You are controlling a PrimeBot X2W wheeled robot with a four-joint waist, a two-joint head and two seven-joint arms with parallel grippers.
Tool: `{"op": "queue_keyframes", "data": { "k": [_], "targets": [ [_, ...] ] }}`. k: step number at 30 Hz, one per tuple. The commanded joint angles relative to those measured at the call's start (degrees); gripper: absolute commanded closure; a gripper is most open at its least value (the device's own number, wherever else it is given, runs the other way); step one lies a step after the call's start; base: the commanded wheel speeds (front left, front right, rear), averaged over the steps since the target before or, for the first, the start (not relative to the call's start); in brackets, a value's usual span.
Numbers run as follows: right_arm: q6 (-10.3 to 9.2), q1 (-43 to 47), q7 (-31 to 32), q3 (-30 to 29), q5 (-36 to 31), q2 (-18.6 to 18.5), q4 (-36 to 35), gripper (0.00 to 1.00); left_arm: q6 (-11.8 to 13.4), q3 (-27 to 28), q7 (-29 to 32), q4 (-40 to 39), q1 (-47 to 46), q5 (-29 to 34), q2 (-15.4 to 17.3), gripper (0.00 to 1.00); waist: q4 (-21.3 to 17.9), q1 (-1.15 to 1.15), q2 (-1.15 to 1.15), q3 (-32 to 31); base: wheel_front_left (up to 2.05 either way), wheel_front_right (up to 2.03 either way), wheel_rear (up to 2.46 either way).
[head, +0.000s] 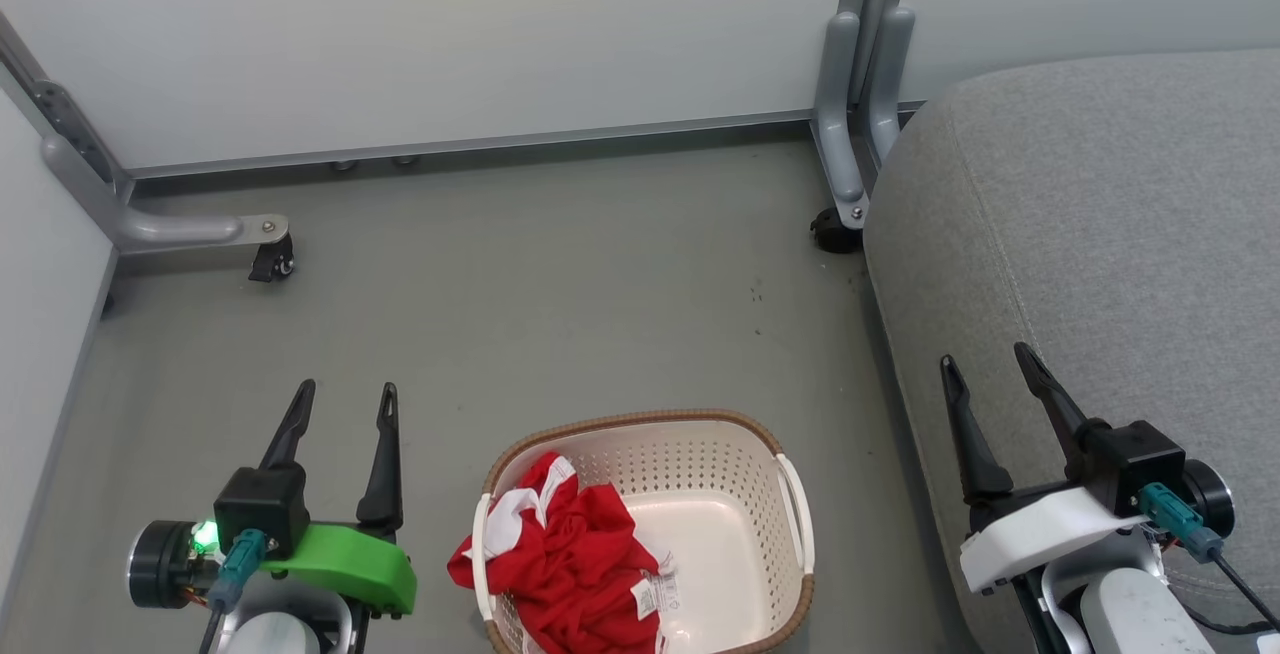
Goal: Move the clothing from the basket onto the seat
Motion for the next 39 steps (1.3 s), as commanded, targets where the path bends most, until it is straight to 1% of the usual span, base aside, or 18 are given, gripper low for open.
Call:
{"op": "queue_keyframes", "data": {
  "k": [1,12,15,19,24,26,33,39],
  "targets": [
    [0.02,0.64,-0.18,0.09,-0.16,-0.05,-0.15,0.0,-0.17,0.24,-0.23,0.14,-0.55,0.47,-0.09,0.0,0.01,0.0,0.0,-0.02,0.0,0.0,0.0],
    [0.02,0.19,-0.18,0.11,0.42,-0.12,-0.31,0.0,-0.5,1.19,-0.23,0.25,-0.81,0.88,-0.89,0.0,0.01,0.0,0.0,0.43,0.0,0.0,0.0],
    [0.02,-0.71,-0.17,0.17,0.37,-0.22,-0.78,0.0,-0.76,-0.23,-0.23,0.19,-2.44,1.3,-1.46,0.0,-0.25,0.0,0.0,1.73,0.0,0.0,0.0],
    [0.02,-2.45,-0.16,0.05,0.46,-0.2,-1.99,0.0,-1.25,-4.59,-0.22,2.2,-4.87,2.49,-1.92,0.0,-0.75,0.0,0.0,4.8,0.0,0.0,0.0],
    [0.01,-5.23,-0.15,-0.08,0.6,-0.01,-4.21,0.0,-1.31,-11.49,-0.15,8.5,-10.04,4.25,-2.26,0.0,-1.68,0.0,0.0,10.11,0.0,0.0,0.0],
    [0.01,-6.52,-0.15,-0.42,0.48,-0.06,-5.25,0.0,-0.64,-14.07,-0.16,11.93,-12.77,4.3,-2.31,0.0,-1.98,0.0,0.0,12.83,0.0,0.0,0.0],
    [0.01,-10.82,-0.15,-0.64,-0.36,0.18,-8.42,0.0,2.18,-25.39,0.72,23.97,-23.13,0.12,-2.31,0.0,-3.87,0.0,0.0,22.81,0.0,0.0,0.0],
    [0.01,-13.87,-0.15,-0.61,-0.62,0.83,-11.49,0.0,4.67,-33.01,4.35,32.26,-31.05,-1.38,-2.27,0.0,-5.74,0.0,0.0,30.78,0.0,0.0,0.0]
  ]
}}
